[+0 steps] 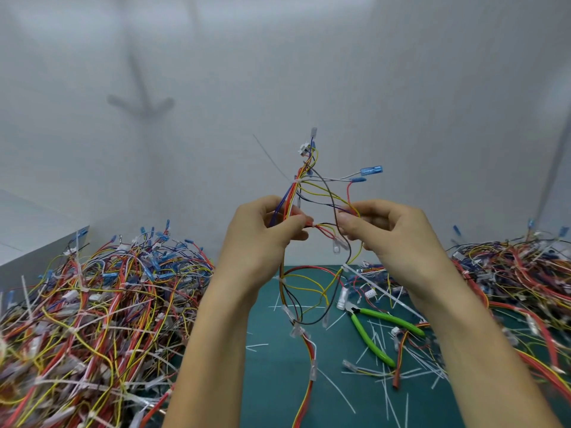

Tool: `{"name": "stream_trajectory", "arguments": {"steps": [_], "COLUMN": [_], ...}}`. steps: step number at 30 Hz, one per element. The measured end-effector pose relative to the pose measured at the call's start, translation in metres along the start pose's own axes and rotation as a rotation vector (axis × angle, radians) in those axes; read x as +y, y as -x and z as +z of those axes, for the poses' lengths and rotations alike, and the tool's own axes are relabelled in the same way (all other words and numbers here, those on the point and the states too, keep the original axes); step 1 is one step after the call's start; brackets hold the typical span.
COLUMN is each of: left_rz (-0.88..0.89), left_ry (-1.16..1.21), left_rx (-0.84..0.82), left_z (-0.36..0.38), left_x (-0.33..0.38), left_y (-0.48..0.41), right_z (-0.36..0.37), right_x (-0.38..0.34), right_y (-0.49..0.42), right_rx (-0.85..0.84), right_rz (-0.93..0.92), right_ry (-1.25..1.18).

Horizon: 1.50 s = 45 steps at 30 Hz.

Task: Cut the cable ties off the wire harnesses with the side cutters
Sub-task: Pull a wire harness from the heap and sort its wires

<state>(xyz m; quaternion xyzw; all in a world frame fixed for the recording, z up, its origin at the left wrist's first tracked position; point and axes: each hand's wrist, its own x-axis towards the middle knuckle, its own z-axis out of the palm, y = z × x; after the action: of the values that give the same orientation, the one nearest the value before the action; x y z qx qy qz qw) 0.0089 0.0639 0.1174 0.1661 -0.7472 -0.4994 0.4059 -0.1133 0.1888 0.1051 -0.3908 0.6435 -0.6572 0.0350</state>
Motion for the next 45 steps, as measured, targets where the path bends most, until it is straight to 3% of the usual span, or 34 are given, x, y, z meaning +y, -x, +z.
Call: {"name": "stream_trajectory", "arguments": {"steps": [6, 10, 12, 16, 20, 24, 30, 34, 40, 45], "left_rz": [0.002, -0.026, -0.039, -0.028, 0.024, 0.117, 0.090, 0.073, -0.007, -0.027], "left_ry": [0.052, 0.071, 0.083, 0.064, -0.125, -0.158, -0.093, -0.258, -0.271, -0.428], "left_rx": [0.088, 0.108, 0.101, 0.018, -0.172, -0.381, -0.233, -0.121, -0.424, -0.538], "left_z": [0.006, 0.011, 0.014, 0.018, 0.015, 0.006, -0.001, -0.006, -0.010, -0.014], "left_x": [-0.006, -0.009, -0.008, 0.002, 0.010, 0.016, 0.011, 0.000, -0.003, -0.009], "left_y": [-0.003, -0.005, -0.004, 0.001, 0.006, 0.009, 0.006, 0.001, 0.004, 0.002], "right_z": [0.003, 0.008, 0.012, 0.025, 0.023, 0.011, 0.007, 0.002, -0.001, -0.002], "right_x": [-0.009, -0.025, -0.032, -0.027, -0.020, -0.014, -0.011, -0.011, -0.009, -0.008], "right_y": [0.003, 0.010, 0.015, 0.015, 0.012, 0.006, 0.004, 0.002, 0.000, -0.001], "right_rx": [0.112, 0.239, 0.165, -0.021, 0.055, 0.144, 0.161, 0.199, 0.198, 0.201], "right_rz": [-0.111, -0.316, -0.349, -0.209, -0.181, -0.133, -0.055, -0.024, 0.008, 0.037], "right_ry": [0.164, 0.038, 0.003, 0.218, 0.233, 0.113, -0.099, -0.235, -0.362, -0.453]}}
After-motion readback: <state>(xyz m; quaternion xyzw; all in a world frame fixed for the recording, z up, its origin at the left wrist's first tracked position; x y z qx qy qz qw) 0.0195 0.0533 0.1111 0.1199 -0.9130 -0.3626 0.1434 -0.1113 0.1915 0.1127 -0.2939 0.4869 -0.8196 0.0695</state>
